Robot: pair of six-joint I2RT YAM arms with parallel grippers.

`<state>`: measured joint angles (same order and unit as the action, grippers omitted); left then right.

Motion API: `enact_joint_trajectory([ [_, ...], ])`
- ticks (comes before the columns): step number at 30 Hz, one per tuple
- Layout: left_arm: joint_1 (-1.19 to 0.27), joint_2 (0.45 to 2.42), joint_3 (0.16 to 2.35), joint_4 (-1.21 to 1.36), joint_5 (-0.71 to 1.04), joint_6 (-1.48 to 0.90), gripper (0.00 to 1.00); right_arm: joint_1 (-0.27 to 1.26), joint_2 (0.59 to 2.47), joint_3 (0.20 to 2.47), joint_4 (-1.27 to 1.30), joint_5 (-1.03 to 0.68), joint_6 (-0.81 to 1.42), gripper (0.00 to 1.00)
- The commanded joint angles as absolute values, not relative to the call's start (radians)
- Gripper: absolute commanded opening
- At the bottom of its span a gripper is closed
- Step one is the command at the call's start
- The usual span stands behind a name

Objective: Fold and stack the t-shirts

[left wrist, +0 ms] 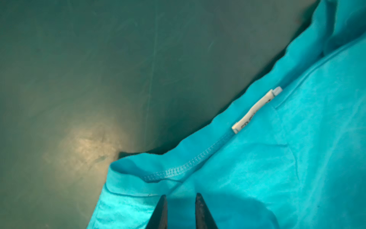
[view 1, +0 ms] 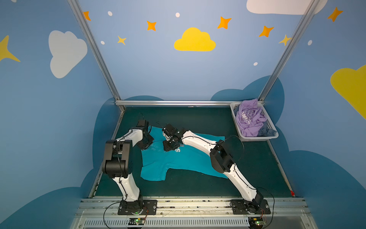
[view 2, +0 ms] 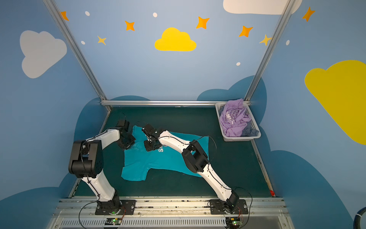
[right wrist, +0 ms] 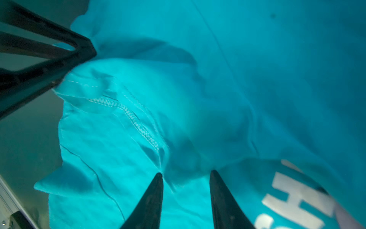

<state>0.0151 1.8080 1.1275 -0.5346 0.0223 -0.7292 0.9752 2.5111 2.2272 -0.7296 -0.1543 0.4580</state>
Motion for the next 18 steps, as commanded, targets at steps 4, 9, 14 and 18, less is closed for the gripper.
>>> enact_joint_trajectory([
  [4,0.041,1.792,1.095,-0.535,0.031,-0.711,0.24,0.996,2.561,2.256,-0.657,-0.160,0.418,0.42],
  [9,0.057,1.777,1.088,-0.534,0.037,-0.707,0.25,0.999,2.579,2.256,-0.671,-0.130,0.432,0.17],
  [14,0.067,1.772,1.073,-0.538,0.027,-0.707,0.24,0.997,2.518,2.234,-0.710,-0.099,0.473,0.00],
  [18,0.068,1.768,1.056,-0.546,0.014,-0.710,0.21,0.997,2.411,2.153,-0.695,-0.072,0.478,0.00],
])
